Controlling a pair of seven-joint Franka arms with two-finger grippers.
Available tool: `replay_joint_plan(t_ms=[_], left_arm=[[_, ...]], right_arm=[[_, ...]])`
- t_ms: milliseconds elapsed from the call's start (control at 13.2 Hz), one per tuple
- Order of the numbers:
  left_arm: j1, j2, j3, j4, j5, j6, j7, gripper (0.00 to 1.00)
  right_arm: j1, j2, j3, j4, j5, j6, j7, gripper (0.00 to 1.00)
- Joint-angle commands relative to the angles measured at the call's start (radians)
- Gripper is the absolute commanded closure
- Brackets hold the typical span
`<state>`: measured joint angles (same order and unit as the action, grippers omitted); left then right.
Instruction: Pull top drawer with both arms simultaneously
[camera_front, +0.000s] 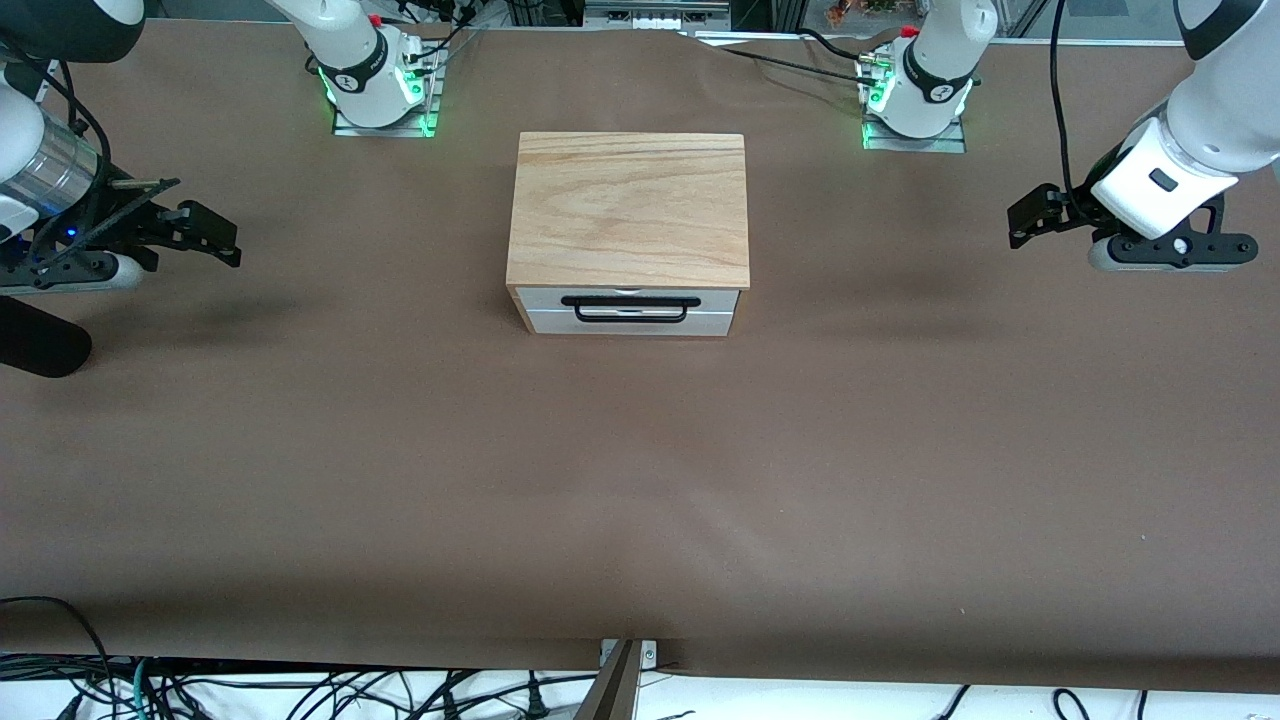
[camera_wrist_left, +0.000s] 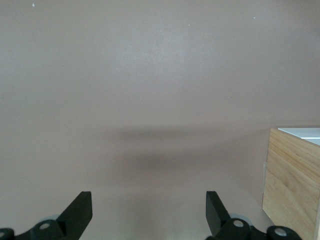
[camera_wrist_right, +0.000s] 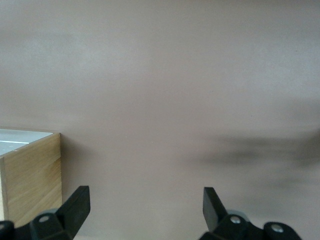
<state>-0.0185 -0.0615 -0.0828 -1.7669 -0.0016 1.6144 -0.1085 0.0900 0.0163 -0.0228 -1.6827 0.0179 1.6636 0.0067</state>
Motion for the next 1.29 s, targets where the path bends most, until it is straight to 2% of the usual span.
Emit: replay_joint_plan(t_ms=[0,1216], left_arm=[[0.006,-0.004,0.002,0.006,0.003,0.002,0.024,0.00],[0.006,0.035,0.000,0.004,0.000,0.008,0.023,0.00]], right_arm=[[-0.009,-0.021,0.011,-0.014,-0.015,0.011,-0.001,0.00],[-0.007,0.001,0.010,0.011,-0.013,0.001,-0.008,0.00]])
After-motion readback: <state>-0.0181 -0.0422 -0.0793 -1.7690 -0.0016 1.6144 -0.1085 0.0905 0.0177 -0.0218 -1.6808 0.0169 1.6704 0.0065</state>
